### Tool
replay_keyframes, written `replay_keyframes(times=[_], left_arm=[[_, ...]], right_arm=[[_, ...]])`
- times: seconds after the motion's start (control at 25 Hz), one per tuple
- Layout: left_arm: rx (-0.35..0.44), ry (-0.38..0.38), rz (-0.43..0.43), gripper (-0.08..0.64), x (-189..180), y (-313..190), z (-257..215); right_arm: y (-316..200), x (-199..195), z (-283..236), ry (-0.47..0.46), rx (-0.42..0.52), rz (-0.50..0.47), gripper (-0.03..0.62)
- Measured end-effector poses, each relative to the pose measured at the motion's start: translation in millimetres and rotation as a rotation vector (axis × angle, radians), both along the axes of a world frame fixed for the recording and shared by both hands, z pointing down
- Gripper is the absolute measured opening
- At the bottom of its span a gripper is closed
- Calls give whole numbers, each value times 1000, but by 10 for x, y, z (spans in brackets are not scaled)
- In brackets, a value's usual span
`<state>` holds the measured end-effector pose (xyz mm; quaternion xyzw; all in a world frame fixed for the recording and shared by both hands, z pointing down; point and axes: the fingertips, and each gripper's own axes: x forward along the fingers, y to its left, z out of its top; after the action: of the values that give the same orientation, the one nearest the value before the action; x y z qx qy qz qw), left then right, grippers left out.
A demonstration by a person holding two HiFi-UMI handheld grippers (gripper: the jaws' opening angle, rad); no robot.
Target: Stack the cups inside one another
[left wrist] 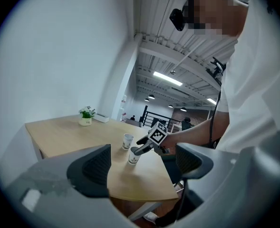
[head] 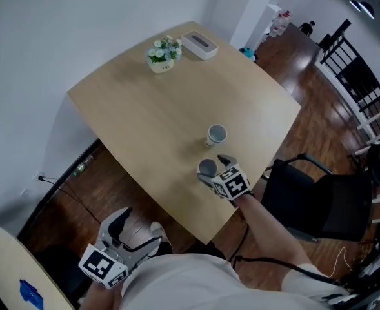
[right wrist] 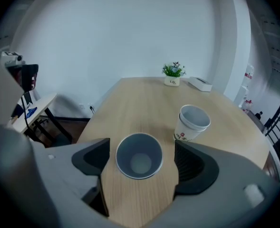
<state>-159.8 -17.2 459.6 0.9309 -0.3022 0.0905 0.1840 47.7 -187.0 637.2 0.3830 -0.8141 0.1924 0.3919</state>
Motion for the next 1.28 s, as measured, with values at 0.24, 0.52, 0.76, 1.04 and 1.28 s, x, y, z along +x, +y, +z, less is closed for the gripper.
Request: replay_keyframes(times=[0.24, 0.52, 0.76, 1.04, 1.28], left_arm=[[-12, -4, 20, 445, -48, 30, 11], [-13, 10, 20, 445, -28, -21, 43], [3, 33, 22, 445, 118, -119, 15], [18, 63, -14, 445, 299, -176, -64], [29, 51, -77, 445, 388, -185, -105]], right_arm=[[57, 20, 197, 33, -33, 37, 420], [6, 84, -8, 59, 12, 30, 348], [-101, 140, -514, 30, 56, -1, 348], [-480, 335, -1060, -5, 151, 3, 348], [-826, 459, -1163, -17, 182, -5, 348]])
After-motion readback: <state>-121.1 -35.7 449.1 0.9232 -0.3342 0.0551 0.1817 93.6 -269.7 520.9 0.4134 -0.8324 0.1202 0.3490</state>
